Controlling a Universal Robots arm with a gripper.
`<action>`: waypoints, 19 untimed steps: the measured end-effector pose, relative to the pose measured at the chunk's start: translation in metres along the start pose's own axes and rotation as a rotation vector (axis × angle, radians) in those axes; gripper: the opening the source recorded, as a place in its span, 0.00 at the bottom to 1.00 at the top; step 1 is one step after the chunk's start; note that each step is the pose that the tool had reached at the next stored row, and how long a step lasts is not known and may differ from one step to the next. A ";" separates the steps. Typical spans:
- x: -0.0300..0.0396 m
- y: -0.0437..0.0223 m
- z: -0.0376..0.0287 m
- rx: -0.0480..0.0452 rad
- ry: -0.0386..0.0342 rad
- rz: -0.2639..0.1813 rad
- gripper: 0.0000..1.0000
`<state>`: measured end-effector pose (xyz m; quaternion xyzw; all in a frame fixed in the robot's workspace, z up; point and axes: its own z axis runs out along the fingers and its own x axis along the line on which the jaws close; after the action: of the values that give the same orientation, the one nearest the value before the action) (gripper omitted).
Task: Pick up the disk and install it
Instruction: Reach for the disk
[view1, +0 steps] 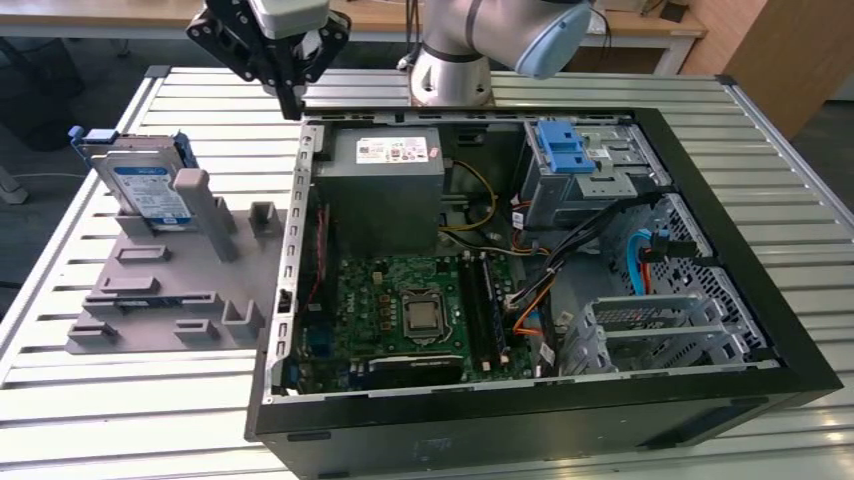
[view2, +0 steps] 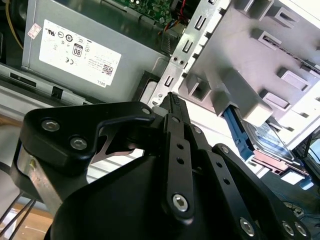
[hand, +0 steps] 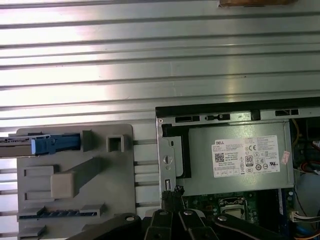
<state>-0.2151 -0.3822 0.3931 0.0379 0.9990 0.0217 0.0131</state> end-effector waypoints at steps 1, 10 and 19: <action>0.0009 0.0001 0.0000 0.0000 0.0000 0.000 0.11; 0.0085 0.0008 -0.0001 -0.0001 0.0000 0.000 0.11; 0.0165 0.0015 -0.0001 -0.0001 0.0000 0.000 0.11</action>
<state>-0.2314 -0.3795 0.3929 0.0379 0.9990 0.0217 0.0131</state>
